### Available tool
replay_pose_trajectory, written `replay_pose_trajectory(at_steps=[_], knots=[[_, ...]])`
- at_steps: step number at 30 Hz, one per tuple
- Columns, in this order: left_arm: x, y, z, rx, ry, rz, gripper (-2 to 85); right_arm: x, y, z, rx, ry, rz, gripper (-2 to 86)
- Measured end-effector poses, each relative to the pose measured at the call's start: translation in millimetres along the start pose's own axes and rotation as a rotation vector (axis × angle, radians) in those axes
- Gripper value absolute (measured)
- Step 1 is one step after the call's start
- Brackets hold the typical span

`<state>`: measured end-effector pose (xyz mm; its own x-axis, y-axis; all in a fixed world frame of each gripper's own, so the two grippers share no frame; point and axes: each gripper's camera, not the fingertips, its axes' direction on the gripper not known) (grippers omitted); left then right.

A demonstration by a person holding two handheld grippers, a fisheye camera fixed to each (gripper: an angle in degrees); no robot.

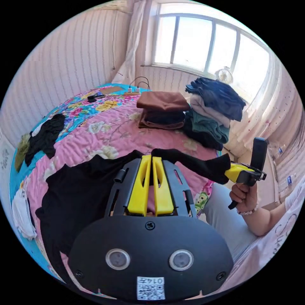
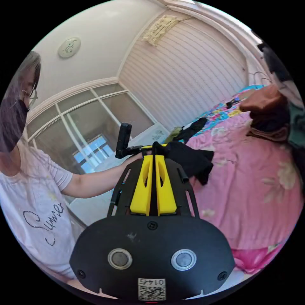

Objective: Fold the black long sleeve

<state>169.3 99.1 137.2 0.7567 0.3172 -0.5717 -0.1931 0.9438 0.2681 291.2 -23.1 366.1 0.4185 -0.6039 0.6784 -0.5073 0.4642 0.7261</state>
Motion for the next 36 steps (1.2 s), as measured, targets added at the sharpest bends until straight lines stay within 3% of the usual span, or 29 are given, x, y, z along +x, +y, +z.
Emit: replay_pose_trajectory(at_steps=[3, 8, 15, 21, 28, 36], knots=[[-54.8, 47.7, -63.8, 0.063, -0.027, -0.121, -1.0, -39.4, -10.6, 77.2, -0.135, -0.165, -0.063, 0.5], [-126.4, 136.1, -123.9, 0.048, -0.132, -0.286, -1.0, -96.1, 9.3, 206.9, -0.428, -0.245, -0.142, 0.5], [-210.3, 252.0, -133.8, 0.015, -0.110, -0.582, -1.0, -153.5, 63.6, 350.9, -0.814, -0.210, -0.271, 1.1], [-254.7, 292.9, -130.4, 0.003, -0.058, -0.720, -0.5, -161.5, 99.3, 429.6, -1.045, -0.130, -0.333, 4.6], [-273.3, 309.4, -170.8, 0.023, -0.092, -0.733, 1.2, -160.9, 117.6, 425.0, -1.082, -0.191, -0.354, 6.7], [-271.3, 303.9, -142.1, -0.220, -0.111, -0.663, 5.6, -105.6, 106.4, 447.8, -1.036, -0.060, -0.145, 5.9]])
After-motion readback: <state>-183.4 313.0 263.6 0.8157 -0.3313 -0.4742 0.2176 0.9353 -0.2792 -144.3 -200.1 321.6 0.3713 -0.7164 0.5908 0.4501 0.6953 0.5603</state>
